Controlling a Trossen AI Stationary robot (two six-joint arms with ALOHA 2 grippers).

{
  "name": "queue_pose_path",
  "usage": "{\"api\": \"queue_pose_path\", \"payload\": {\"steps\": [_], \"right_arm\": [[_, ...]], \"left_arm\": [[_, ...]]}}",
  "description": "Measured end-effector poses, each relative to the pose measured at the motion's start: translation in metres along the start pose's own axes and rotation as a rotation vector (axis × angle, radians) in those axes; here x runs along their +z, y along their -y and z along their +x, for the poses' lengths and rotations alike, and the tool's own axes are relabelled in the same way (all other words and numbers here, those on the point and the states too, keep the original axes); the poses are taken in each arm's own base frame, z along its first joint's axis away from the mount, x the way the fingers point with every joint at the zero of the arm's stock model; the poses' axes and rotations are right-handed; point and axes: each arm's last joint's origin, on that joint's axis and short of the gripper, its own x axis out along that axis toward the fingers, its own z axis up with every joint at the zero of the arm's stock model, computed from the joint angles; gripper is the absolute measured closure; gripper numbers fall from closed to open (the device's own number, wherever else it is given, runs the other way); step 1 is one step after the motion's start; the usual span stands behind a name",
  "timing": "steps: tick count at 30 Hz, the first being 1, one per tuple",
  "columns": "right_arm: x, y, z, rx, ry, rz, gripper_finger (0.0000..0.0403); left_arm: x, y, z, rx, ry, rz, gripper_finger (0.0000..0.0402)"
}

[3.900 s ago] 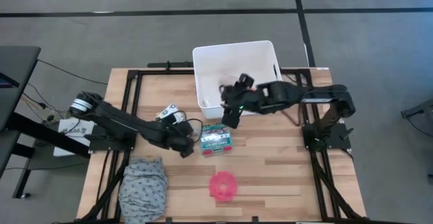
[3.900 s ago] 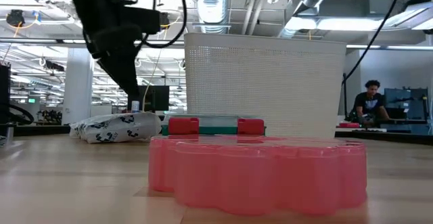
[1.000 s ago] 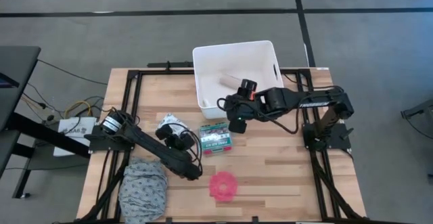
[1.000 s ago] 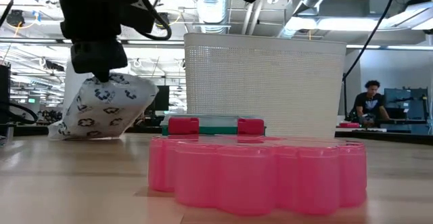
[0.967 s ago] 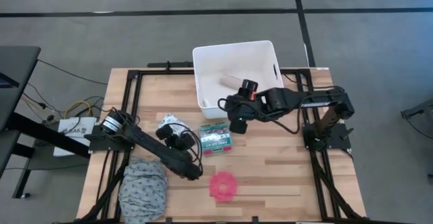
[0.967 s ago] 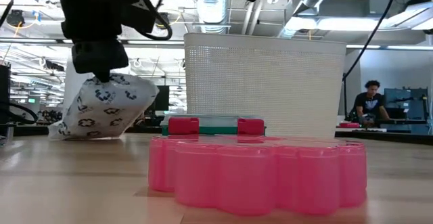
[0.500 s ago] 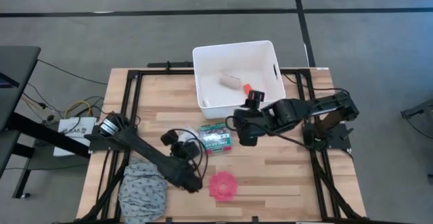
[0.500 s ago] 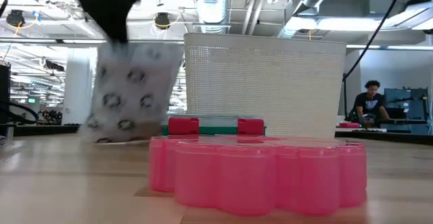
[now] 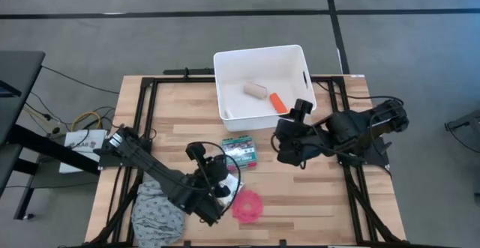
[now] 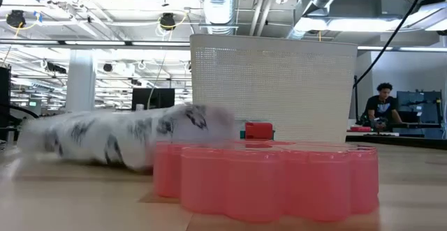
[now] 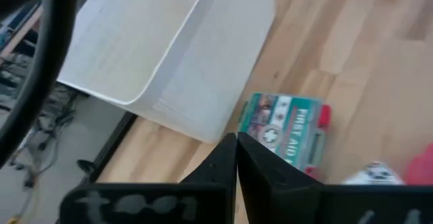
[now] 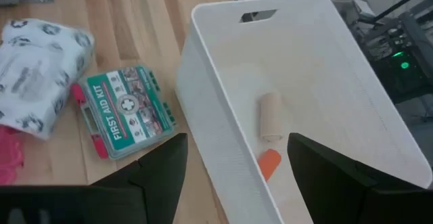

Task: Pick & place medical supplies in basket/bin
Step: Put the mailer bag into the white bin

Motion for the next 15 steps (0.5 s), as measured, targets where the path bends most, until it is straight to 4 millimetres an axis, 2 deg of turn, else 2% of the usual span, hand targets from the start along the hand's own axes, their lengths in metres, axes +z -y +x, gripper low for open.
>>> {"api": "queue_pose_path", "payload": {"steps": [5, 10, 15], "right_arm": [[-0.003, -0.007, -0.007, 0.02, 0.006, -0.033, 0.0153], [-0.006, -0.014, -0.012, 0.037, 0.018, -0.056, 0.0153], [-0.006, -0.016, -0.014, 0.043, 0.022, -0.063, 0.0153]], "left_arm": [[0.0, -0.001, 0.007, 0.016, -0.015, 0.022, 0.0401], [0.006, -0.003, -0.002, -0.031, -0.026, 0.033, 0.0401], [-0.008, 0.009, 0.002, -0.139, -0.179, 0.062, 0.0401]]}}
